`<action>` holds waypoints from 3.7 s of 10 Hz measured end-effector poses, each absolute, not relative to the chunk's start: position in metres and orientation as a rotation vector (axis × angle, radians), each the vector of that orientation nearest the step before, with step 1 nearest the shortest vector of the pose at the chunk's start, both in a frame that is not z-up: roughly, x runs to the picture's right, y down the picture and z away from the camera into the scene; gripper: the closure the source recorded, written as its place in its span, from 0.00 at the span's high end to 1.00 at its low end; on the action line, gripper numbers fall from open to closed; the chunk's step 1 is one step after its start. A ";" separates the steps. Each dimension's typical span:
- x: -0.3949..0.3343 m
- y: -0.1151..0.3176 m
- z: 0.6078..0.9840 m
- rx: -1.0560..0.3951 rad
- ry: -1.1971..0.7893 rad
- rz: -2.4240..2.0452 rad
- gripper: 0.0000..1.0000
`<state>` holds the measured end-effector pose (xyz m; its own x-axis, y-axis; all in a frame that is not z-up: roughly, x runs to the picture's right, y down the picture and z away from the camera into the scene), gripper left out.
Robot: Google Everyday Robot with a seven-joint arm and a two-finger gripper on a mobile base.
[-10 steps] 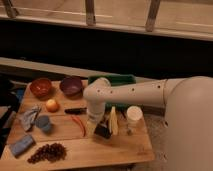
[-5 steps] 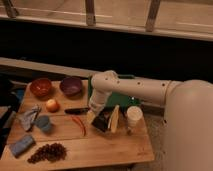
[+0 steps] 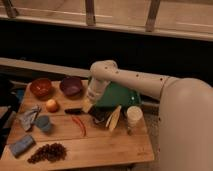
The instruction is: Wipe purple bowl with eraser
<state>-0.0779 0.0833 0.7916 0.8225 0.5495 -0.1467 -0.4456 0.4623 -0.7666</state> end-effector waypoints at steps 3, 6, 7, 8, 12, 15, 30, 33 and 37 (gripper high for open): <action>-0.077 0.047 0.798 -0.834 -0.130 0.603 0.00; -0.082 -0.011 0.814 -0.719 -0.197 0.615 0.00; -0.088 -0.019 0.816 -0.707 -0.209 0.613 0.00; -0.091 -0.021 0.816 -0.705 -0.213 0.611 0.00; -0.089 -0.020 0.817 -0.709 -0.210 0.612 0.00; -0.093 -0.017 0.834 -0.701 -0.213 0.618 0.00; -0.198 -0.109 0.859 -0.558 -0.463 0.532 0.00; -0.212 -0.106 0.862 -0.574 -0.509 0.530 0.00; -0.244 -0.106 0.878 -0.595 -0.566 0.516 0.19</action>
